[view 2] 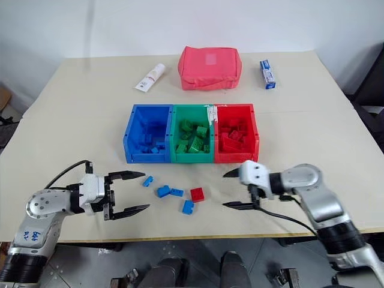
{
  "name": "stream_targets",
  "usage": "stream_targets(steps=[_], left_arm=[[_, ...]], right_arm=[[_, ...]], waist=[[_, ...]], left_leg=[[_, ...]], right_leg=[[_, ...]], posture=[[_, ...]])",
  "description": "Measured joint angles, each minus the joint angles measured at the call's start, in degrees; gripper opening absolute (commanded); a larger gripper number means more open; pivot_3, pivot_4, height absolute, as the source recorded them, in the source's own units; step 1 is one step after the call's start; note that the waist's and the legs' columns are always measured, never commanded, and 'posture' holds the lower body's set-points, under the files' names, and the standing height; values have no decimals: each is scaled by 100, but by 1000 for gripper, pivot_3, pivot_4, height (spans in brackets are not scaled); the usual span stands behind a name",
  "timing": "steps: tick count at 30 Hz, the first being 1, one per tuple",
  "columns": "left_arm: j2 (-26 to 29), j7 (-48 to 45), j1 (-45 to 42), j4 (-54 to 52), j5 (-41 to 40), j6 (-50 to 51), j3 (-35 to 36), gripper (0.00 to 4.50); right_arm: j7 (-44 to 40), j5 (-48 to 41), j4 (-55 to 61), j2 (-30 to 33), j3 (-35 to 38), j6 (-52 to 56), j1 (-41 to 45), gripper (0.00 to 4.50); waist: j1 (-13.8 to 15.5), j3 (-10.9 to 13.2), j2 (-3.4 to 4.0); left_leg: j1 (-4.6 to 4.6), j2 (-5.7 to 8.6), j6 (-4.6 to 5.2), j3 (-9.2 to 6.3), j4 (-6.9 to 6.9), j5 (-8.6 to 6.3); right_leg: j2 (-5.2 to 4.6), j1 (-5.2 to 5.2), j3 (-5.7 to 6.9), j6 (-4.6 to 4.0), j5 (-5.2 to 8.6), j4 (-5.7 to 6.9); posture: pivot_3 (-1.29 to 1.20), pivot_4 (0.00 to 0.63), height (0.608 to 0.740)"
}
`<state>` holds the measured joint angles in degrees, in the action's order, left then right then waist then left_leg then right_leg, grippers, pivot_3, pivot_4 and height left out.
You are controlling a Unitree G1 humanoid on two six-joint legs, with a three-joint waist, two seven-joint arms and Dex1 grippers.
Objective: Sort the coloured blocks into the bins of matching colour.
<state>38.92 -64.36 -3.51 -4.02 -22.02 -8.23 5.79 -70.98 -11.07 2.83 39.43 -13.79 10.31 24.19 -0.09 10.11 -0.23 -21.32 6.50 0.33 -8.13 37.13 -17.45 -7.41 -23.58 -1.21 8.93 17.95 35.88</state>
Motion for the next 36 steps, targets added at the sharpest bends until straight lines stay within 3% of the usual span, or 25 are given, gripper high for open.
stream_targets(steps=[4, 16, 18, 23, 25, 30, 36], left_arm=[[9, 82, 69, -142, 0, 25, 9, 4500], [51, 263, 86, -227, 0, 68, 91, 4500], [19, 324, 87, -242, -3, 101, 90, 4500], [-25, 419, 78, -247, -10, 178, 87, 4500], [-38, 435, 62, -246, -10, 184, 86, 4500], [-50, 422, -41, -235, -8, 184, 34, 4500], [-48, 376, -74, -201, 0, 180, -12, 4500]], right_arm=[[142, 326, -390, -466, -416, -100, 411, 4460], [-151, 362, -965, -749, -590, -383, 619, 490], [-153, 215, -926, -747, -477, -382, 551, 13], [-74, 31, -740, -590, -92, -383, 455, 13], [-74, -50, -674, -496, 49, -233, 421, 365], [-231, -169, -449, -296, 29, 189, 458, 1899], [-283, 211, -869, -679, -471, -58, 879, 4010]], waist=[[10, 0, 0], [-8, 0, 0], [-4, 0, 0], [3, 0, 0], [4, 0, 0], [-12, 0, 0], [-11, 0, 0]], left_leg=[[0, 2, 0, -2, 0, 0], [0, -3, -2, -2, -3, -2], [0, -3, -2, -2, -3, -2], [0, -3, -2, -2, -3, -2], [0, -2, -2, -2, -2, -2], [0, -13, -6, 1, -2, -5], [1, -18, -9, 5, -2, -5]], right_leg=[[7, 1, 2, -2, -1, 0], [13, -2, 1, -5, 0, 1], [13, -2, 1, -5, 0, 1], [13, -2, 1, -6, 0, 0], [13, -1, 1, -6, -1, 0], [13, -3, 0, -9, -1, 0], [27, -5, -3, -12, -2, 0]], posture=[[0, 150, 740], [0, 150, 740], [0, 150, 740], [0, 150, 740], [0, 150, 740], [0, 150, 740], [0, 150, 740]])
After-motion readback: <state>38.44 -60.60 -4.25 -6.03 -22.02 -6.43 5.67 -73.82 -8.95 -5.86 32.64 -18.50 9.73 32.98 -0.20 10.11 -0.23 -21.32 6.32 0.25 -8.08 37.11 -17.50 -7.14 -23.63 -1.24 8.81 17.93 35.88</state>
